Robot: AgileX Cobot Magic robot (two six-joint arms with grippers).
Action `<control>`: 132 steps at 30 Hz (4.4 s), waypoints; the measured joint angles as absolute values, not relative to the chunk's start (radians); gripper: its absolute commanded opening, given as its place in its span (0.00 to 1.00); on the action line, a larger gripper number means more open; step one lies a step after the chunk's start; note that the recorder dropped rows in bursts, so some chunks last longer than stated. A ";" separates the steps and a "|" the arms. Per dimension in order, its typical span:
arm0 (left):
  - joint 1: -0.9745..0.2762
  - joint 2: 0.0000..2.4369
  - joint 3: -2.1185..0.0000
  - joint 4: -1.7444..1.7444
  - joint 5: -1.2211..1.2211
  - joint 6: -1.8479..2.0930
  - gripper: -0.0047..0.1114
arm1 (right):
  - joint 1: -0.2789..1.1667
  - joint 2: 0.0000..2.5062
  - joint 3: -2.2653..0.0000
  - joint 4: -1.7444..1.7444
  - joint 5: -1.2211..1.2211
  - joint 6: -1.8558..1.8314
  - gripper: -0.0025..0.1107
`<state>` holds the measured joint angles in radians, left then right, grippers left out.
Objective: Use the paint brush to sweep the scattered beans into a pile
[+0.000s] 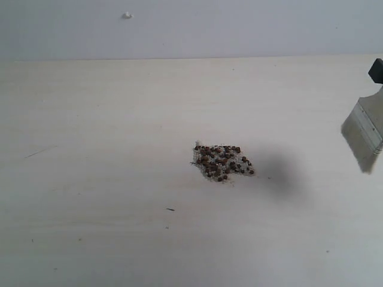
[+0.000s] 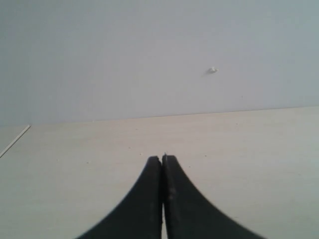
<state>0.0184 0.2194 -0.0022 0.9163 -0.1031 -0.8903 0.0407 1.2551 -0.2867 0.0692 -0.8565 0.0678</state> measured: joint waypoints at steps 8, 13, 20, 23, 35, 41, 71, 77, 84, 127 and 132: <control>0.018 0.219 -0.002 0.916 -0.103 -0.890 0.04 | 0.201 1.253 -0.323 0.332 -0.827 -0.246 0.02; 0.018 0.219 -0.002 0.916 -0.103 -0.890 0.04 | 0.311 1.253 -0.331 0.516 -0.818 -0.374 0.02; 0.018 0.219 -0.002 0.916 -0.103 -0.890 0.04 | 0.488 1.316 -0.324 0.591 -0.936 -0.313 0.02; 0.018 0.219 -0.002 0.916 -0.103 -0.890 0.04 | 0.564 1.390 -0.324 0.641 -1.026 -0.306 0.02; 0.018 0.219 -0.002 0.916 -0.103 -0.890 0.04 | 0.682 1.637 -0.327 0.764 -1.192 -0.192 0.02; 0.018 0.219 -0.002 0.916 -0.103 -0.890 0.04 | 0.682 1.721 -0.438 0.677 -1.125 -0.153 0.02; 0.018 0.219 -0.002 0.916 -0.103 -0.890 0.04 | 0.682 1.694 -0.549 0.593 -1.039 -0.261 0.02; 0.018 0.219 -0.002 0.916 -0.103 -0.890 0.04 | 0.682 1.726 -0.553 0.595 -1.112 -0.275 0.02; 0.018 0.219 -0.002 0.916 -0.103 -0.890 0.04 | 0.682 1.835 -0.598 0.612 -1.117 -0.274 0.02; 0.018 0.219 -0.002 0.916 -0.103 -0.890 0.04 | 0.720 1.794 -0.648 0.516 -1.084 0.091 0.02; 0.018 0.219 -0.002 0.916 -0.103 -0.890 0.04 | 0.796 1.889 -0.712 0.612 -1.110 0.116 0.02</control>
<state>0.0184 0.2194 -0.0022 0.9163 -0.1031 -0.8903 0.7963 1.8891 -0.7121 0.6120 -1.1101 0.1161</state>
